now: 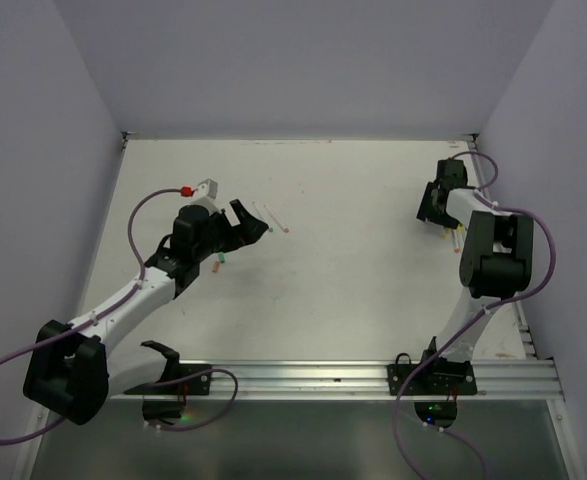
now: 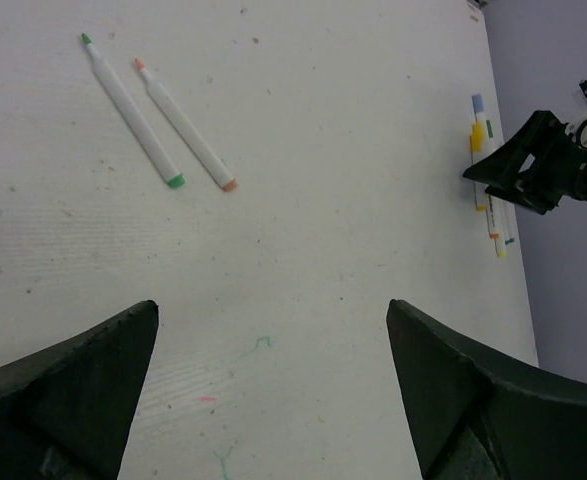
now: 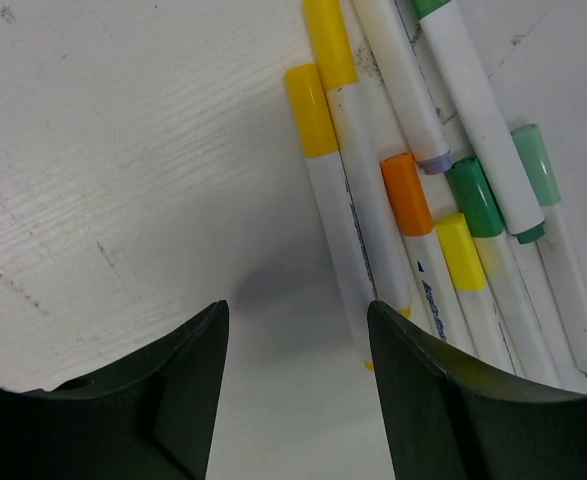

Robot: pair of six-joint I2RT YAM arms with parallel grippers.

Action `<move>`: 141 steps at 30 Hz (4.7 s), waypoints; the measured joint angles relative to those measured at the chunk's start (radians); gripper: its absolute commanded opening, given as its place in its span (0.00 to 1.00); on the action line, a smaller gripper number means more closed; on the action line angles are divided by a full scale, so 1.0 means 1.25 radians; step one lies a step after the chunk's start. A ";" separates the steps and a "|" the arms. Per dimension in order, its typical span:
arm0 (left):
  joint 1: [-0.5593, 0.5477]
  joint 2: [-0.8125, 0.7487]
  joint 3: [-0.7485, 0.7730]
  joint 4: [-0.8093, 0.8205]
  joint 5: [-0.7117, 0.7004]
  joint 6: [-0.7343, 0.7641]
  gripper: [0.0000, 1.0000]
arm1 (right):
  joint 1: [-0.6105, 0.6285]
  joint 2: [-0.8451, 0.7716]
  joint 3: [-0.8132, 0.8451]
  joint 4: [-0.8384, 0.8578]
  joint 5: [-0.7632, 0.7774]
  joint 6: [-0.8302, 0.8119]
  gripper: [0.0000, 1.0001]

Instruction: Open the pen caps

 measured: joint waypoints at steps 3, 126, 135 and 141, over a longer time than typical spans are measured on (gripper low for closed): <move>0.000 0.001 -0.007 0.016 0.008 0.000 0.98 | -0.007 0.009 0.008 0.006 0.002 -0.004 0.61; 0.111 -0.018 -0.107 0.139 0.308 -0.110 0.00 | 0.827 -0.171 -0.082 0.269 -0.386 0.159 0.19; 0.117 -0.011 -0.117 0.151 0.288 -0.128 0.00 | 0.843 -0.146 -0.071 0.271 -0.327 0.172 0.00; 0.118 0.006 -0.108 0.101 0.252 -0.126 0.00 | 0.899 -0.133 -0.069 0.255 -0.186 0.158 0.00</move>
